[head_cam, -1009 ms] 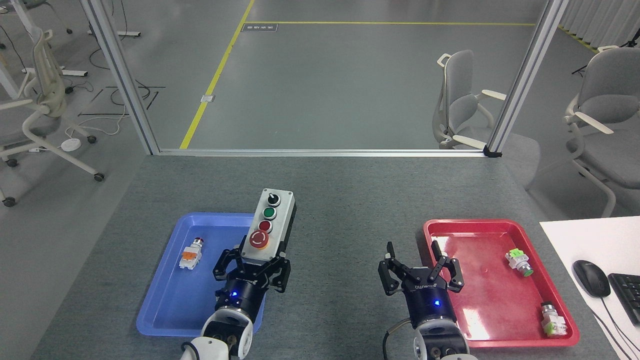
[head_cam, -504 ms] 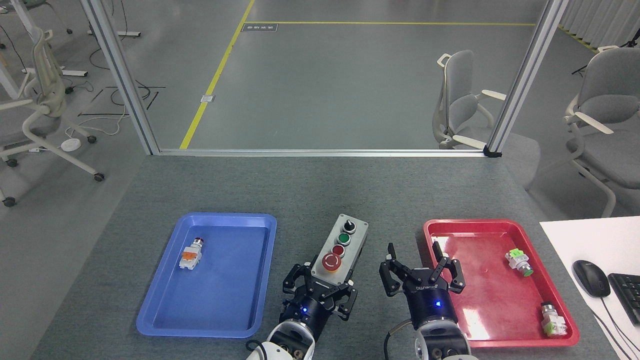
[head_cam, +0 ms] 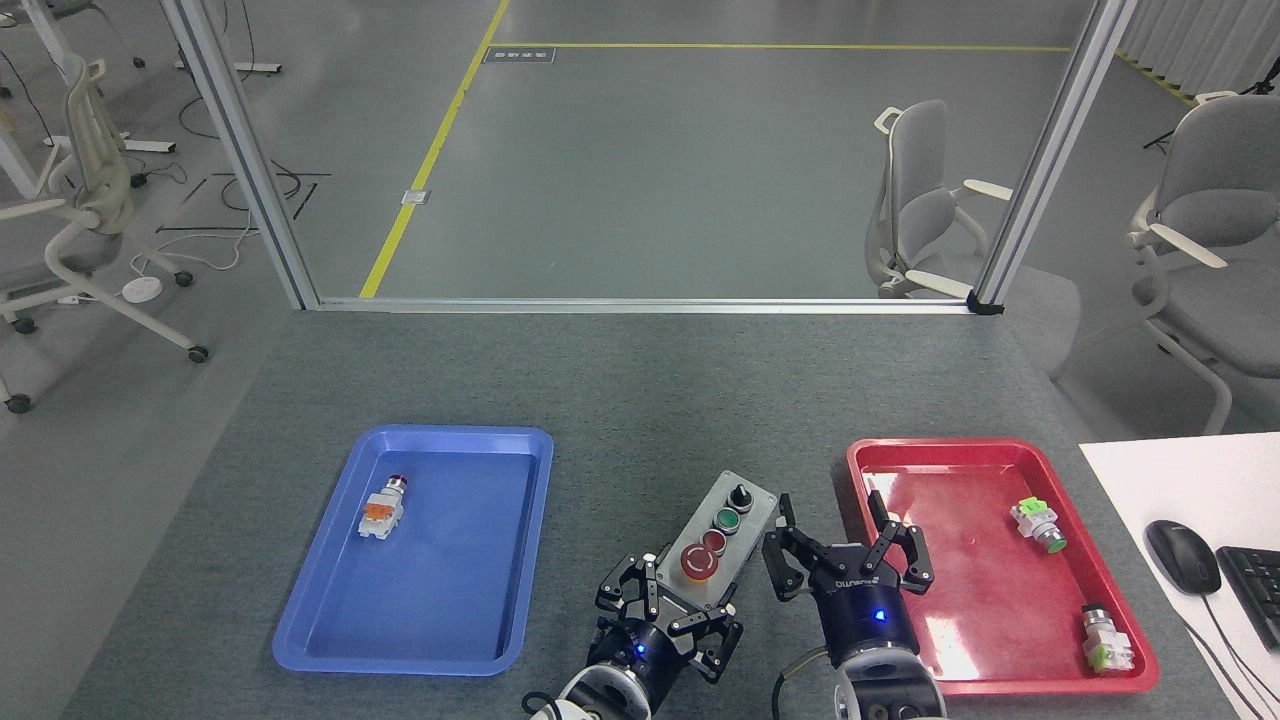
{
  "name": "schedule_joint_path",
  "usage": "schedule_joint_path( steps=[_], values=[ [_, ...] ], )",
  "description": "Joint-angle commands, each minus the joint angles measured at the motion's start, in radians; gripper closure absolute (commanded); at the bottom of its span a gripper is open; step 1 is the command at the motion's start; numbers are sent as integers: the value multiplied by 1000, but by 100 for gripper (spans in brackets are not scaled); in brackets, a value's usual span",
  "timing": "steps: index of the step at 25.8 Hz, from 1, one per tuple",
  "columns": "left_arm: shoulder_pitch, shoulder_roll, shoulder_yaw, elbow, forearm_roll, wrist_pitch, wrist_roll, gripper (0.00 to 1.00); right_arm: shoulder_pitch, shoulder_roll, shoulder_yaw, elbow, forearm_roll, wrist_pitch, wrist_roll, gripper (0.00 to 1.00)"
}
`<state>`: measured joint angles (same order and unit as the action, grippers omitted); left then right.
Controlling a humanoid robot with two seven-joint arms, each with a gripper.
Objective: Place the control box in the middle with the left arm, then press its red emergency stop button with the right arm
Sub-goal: 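Set the control box down between the trays with the left gripper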
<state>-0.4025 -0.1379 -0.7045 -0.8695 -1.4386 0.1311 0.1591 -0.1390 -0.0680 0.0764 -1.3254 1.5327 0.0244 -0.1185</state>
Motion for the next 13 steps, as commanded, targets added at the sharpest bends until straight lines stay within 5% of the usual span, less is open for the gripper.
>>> schedule_joint_path(
  steps=[1, 6, 13],
  values=[
    [-4, 0, -13, 1, 1, 5, 0, 93, 4, -1, 0, 0, 0, 0, -20, 1],
    [-4, 0, -13, 1, 1, 13, 2, 54, 9, 1, 0, 0, -5, -6, -21, 1],
    [-4, 1, -15, 1, 1, 13, 2, 29, 9, 5, 0, 0, -5, -9, -21, 1]
  ],
)
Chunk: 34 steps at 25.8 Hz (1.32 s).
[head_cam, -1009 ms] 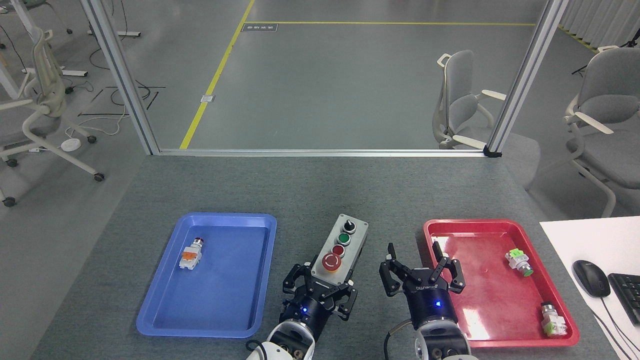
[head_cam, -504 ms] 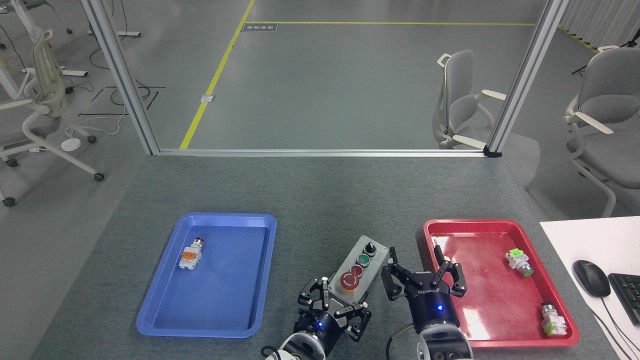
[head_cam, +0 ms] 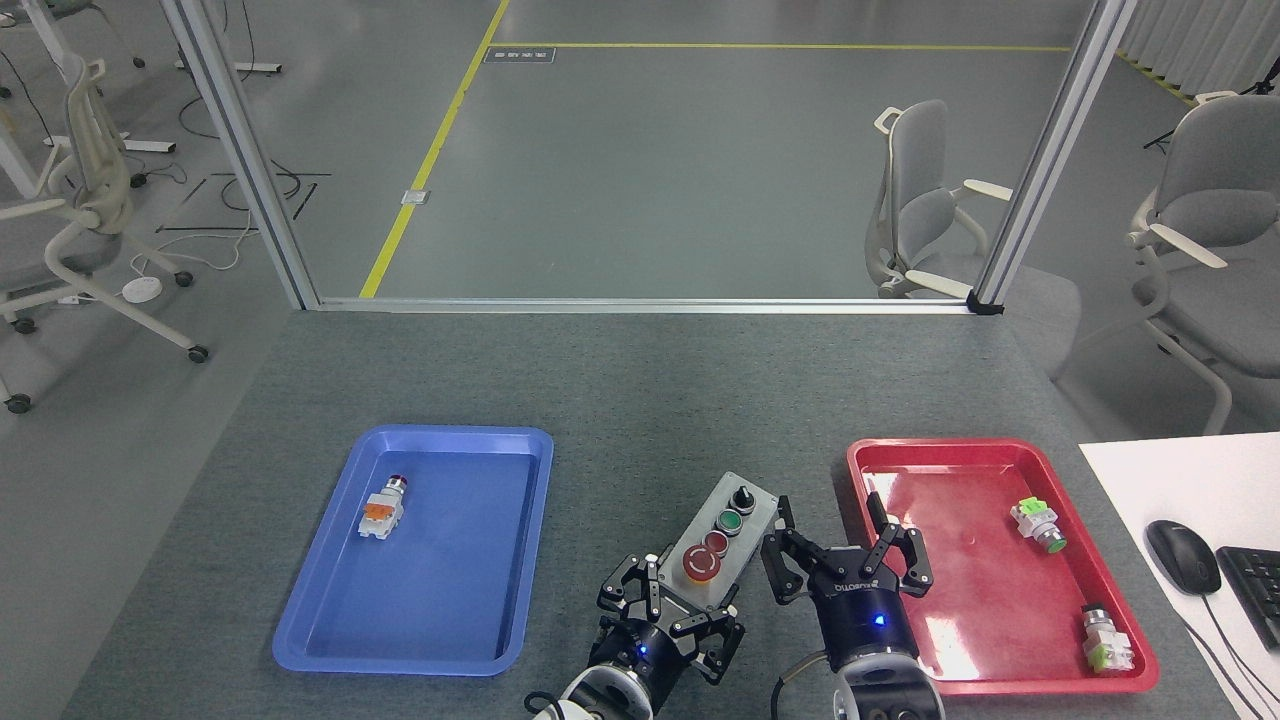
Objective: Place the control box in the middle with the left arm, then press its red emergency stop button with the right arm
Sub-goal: 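Set the control box down between the trays with the left gripper, then open the left gripper and move the right gripper over the red button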
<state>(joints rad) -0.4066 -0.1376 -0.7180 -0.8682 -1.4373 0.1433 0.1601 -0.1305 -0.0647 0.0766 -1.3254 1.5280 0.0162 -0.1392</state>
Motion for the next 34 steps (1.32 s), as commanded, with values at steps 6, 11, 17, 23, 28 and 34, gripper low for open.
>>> schedule_joint_path(
  steps=[6, 11, 17, 23, 28, 34],
  values=[
    [0, 1, -5, 0, 0, 1, 1, 24, 5, 0, 0, 0, 0, 4, 0, 1],
    [0, 1, -5, -2, 0, 1, 1, 14, 6, 2, 0, 0, 0, 4, 0, 1],
    [5, 1, -3, -8, 0, -1, 1, 4, 6, 3, 3, 2, 0, 4, 0, 1],
    [57, 66, 2, -77, 0, -18, 3, 2, 6, 5, 34, 2, 0, 1, 7, 18],
    [103, 171, 12, -184, 3, -34, 1, 1, 19, 9, 77, 2, 1, -9, 15, 64],
    [196, 309, 23, -382, 5, -34, 1, 1, 43, 14, 103, -20, 6, -55, 33, 100]
  ],
)
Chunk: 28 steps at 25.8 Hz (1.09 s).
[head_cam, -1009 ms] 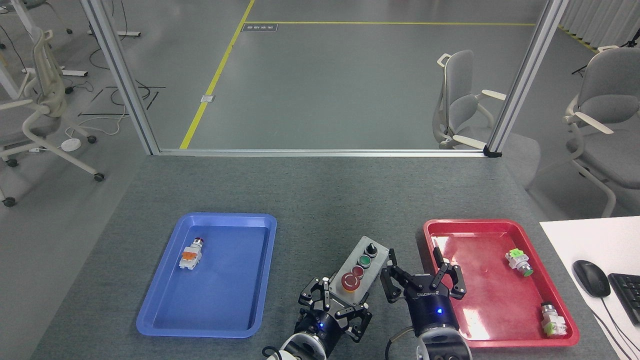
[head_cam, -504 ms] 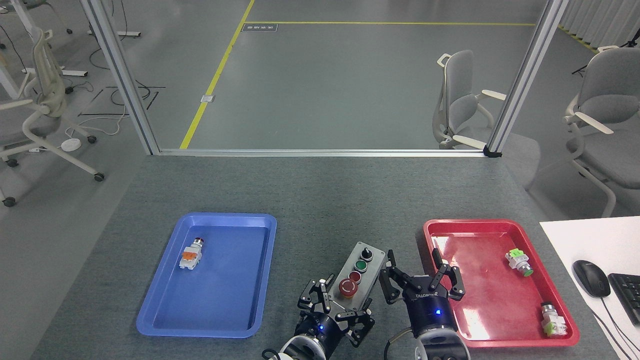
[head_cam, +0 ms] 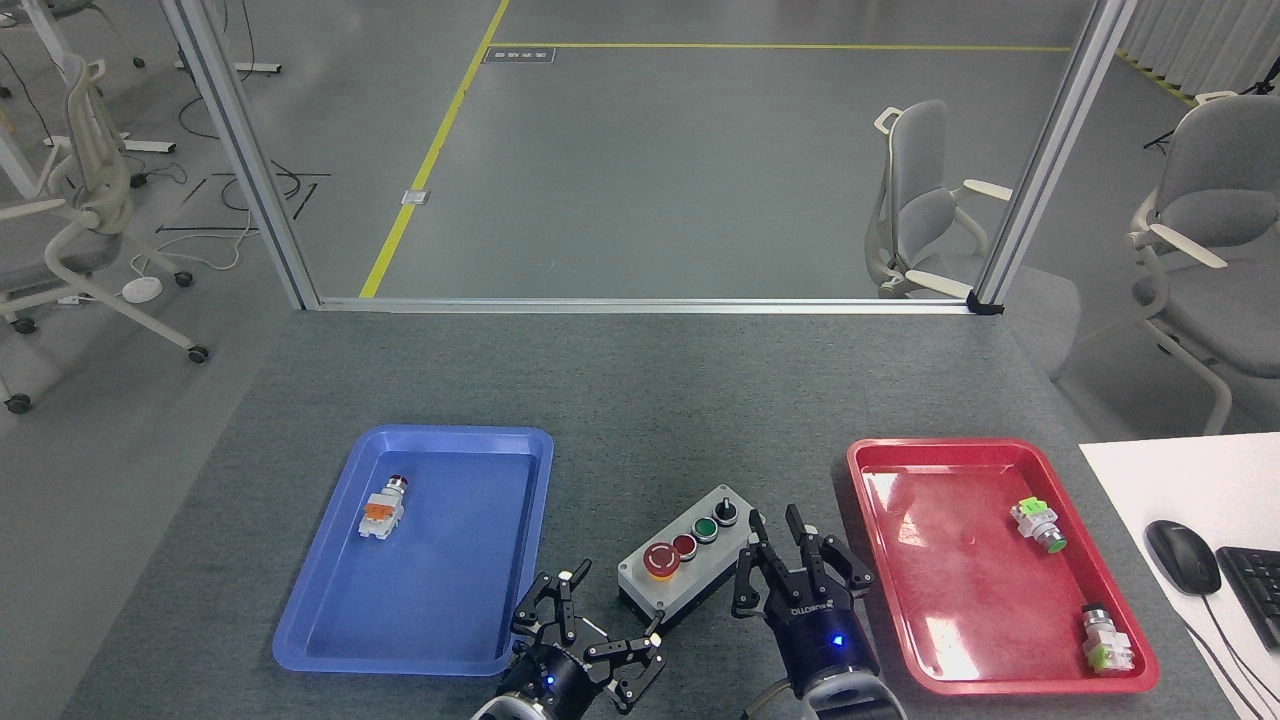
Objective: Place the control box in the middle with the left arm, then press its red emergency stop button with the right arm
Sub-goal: 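Open the left gripper and move the right gripper over the red button, then press down on the red button with the right gripper while withdrawing the left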
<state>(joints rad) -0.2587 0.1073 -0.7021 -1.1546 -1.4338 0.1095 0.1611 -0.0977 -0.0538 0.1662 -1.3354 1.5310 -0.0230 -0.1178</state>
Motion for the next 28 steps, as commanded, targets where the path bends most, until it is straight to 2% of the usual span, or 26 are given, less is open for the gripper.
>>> schedule_joint_path(
  steps=[1, 5, 9, 13, 16, 20, 24, 28],
  values=[
    [73, 88, 21, -139, 1, -1, 0, 1, 10, 5, 21, -11, 3, -15, 14, 100],
    [174, 161, 113, -318, 1, -24, -3, 1, 9, 17, 42, -10, 8, -15, 15, 100],
    [236, 181, 286, -404, 1, -76, 0, 1, -2, 40, 73, 2, 14, -15, 38, 100],
    [243, 172, 483, -401, 10, -136, 3, 1, -25, 68, 113, 25, 29, -9, 53, 100],
    [246, 167, 589, -398, 96, -157, 1, 1, -59, 83, 154, 73, 29, 8, 78, 100],
    [239, 166, 667, -362, 239, -145, 0, 1, -82, 101, 190, 99, 32, 48, 95, 100],
    [193, 161, 750, -283, 246, -142, 5, 1, -89, 103, 194, 142, 51, 60, 95, 100],
    [124, 158, 773, -204, 250, -136, 11, 1, -91, 94, 194, 180, 51, 67, 93, 100]
  ],
)
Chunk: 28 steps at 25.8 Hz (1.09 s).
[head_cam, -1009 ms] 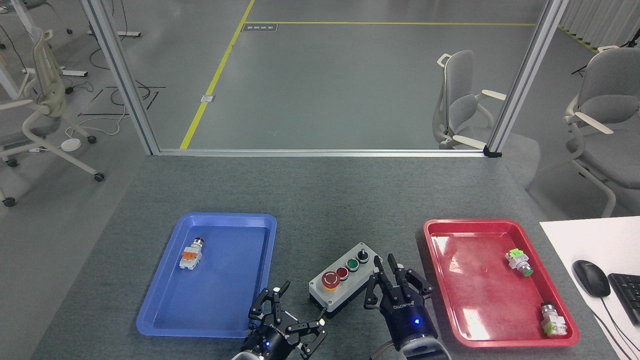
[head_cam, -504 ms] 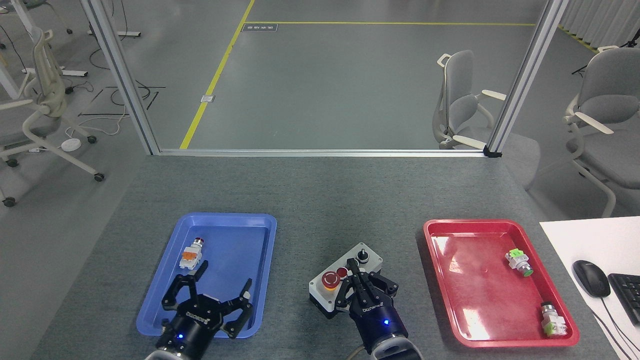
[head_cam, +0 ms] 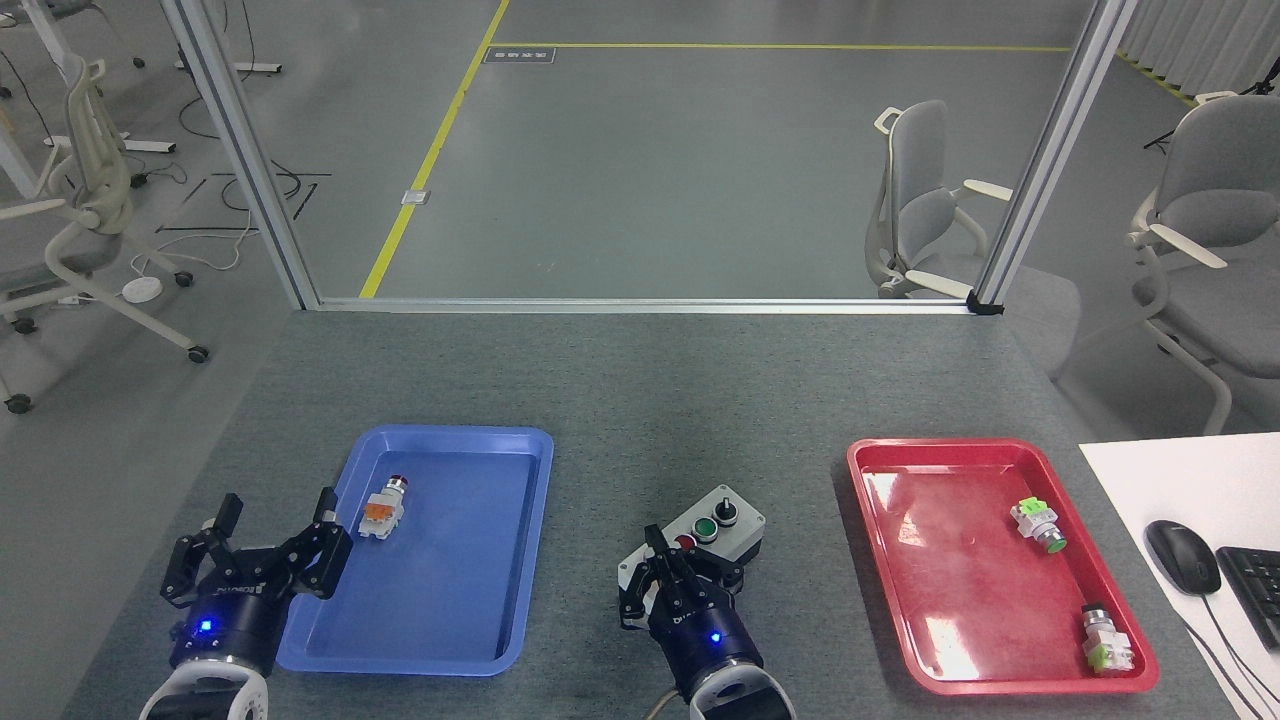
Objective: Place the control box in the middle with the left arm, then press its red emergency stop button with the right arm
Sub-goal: 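Press down on the red button with the right gripper while withdrawing the left, then lift the right gripper off the control box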
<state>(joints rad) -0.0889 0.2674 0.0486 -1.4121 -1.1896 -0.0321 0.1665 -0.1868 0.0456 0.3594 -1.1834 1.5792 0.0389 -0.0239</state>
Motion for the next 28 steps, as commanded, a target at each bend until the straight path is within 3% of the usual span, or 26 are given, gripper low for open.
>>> schedule_joint_path(
  steps=[1, 4, 10, 15, 17, 20, 22, 28],
  values=[
    [-58, -10, 22, 61, 12, 20, 7, 1, -2, -7, 0, 38, 4, 7, -1, 100],
    [-83, -36, 22, 65, 39, 83, 7, 1, -3, -9, 1, 76, 2, 6, -1, 100],
    [-87, -39, 17, 87, 39, 80, 10, 1, -5, -9, 1, 85, -2, 7, -2, 100],
    [-86, -40, 17, 79, 45, 75, 10, 1, -5, -7, -3, 10, -8, 62, -14, 98],
    [-86, -54, 17, 74, 45, 74, 10, 1, -5, -9, -10, -42, -10, 95, -16, 82],
    [-87, -66, 16, 73, 45, 52, 8, 1, 3, -19, -28, -90, -21, 125, -33, 28],
    [-87, -65, 16, 74, 45, 32, 7, 1, 13, -33, -76, -105, -22, 131, -50, 6],
    [-87, -59, 16, 73, 42, 21, 7, 1, 66, -93, -226, -182, -24, 58, -68, 2]
  ],
)
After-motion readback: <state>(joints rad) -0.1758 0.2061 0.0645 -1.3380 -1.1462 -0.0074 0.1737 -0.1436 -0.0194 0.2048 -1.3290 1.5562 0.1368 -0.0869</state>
